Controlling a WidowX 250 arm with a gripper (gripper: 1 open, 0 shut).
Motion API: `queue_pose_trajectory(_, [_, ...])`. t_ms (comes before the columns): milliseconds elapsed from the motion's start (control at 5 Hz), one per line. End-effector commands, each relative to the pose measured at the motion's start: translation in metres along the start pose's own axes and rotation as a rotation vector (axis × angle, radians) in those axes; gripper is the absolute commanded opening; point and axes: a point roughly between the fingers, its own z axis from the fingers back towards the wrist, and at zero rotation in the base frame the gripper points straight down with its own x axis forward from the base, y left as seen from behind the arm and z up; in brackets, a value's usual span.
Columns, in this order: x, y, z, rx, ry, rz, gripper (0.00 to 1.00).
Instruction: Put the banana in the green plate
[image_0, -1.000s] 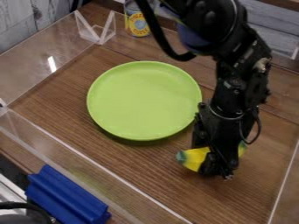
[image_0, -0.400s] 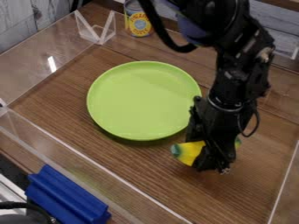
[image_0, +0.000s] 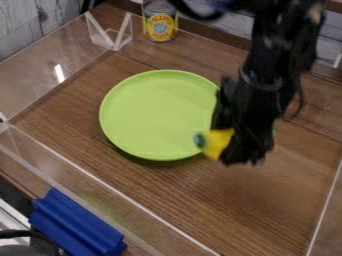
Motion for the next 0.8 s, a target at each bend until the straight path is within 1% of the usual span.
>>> queue_pose_trajectory(0, [-0.0094, 0.0240, 0.0311, 0.035, -0.034, 0.056, 0.00])
queue_pose_trajectory(200, [-0.0106, 0.0197, 0.0320, 0.040, -0.038, 0.078, 0.00])
queue_pose_trajectory(600, [-0.0127, 0.0171, 0.0344, 0.039, -0.047, 0.112, 0.00])
